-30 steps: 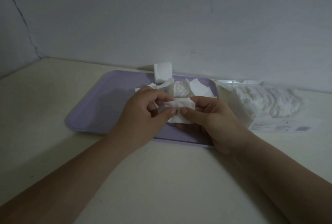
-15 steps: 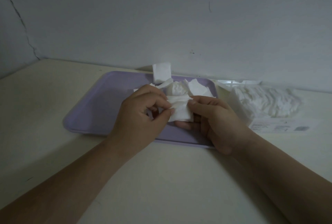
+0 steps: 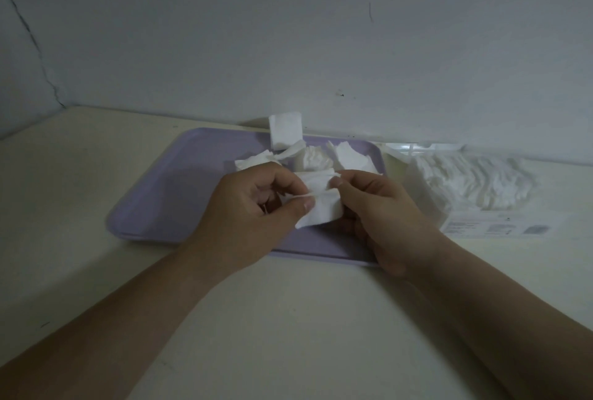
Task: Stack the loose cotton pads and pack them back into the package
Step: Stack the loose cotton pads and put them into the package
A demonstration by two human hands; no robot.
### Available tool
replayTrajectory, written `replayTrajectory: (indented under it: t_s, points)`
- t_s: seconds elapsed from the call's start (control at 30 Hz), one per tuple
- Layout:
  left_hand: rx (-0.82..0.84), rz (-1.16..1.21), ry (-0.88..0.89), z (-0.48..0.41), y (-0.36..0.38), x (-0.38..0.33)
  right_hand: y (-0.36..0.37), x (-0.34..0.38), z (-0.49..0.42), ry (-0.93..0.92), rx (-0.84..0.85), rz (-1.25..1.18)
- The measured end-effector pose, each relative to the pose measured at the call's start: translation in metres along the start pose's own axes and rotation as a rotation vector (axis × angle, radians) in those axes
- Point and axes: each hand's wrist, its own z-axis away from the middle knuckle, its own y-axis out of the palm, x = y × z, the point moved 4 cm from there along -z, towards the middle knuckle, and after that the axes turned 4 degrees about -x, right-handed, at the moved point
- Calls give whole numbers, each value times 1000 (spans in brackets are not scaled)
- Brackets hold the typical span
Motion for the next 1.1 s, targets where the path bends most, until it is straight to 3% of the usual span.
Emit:
replayTrajectory:
  t_s: [0.33, 0.7, 0.83, 1.03, 1.1]
  points:
    - [-63, 14, -85, -4, -3, 3, 8, 3, 6, 4, 110, -11]
    - [-81, -29, -101, -4, -3, -1, 8, 4, 7, 15, 103, -32]
    - [-101, -65, -47, -3, -3, -1, 6, 5, 6, 62, 95, -68]
    - [-97, -201, 314, 0, -1, -14, 8, 5, 3, 141, 171, -116]
    - [-77, -151, 269, 2, -1, -13, 8, 5, 2, 153, 175, -126]
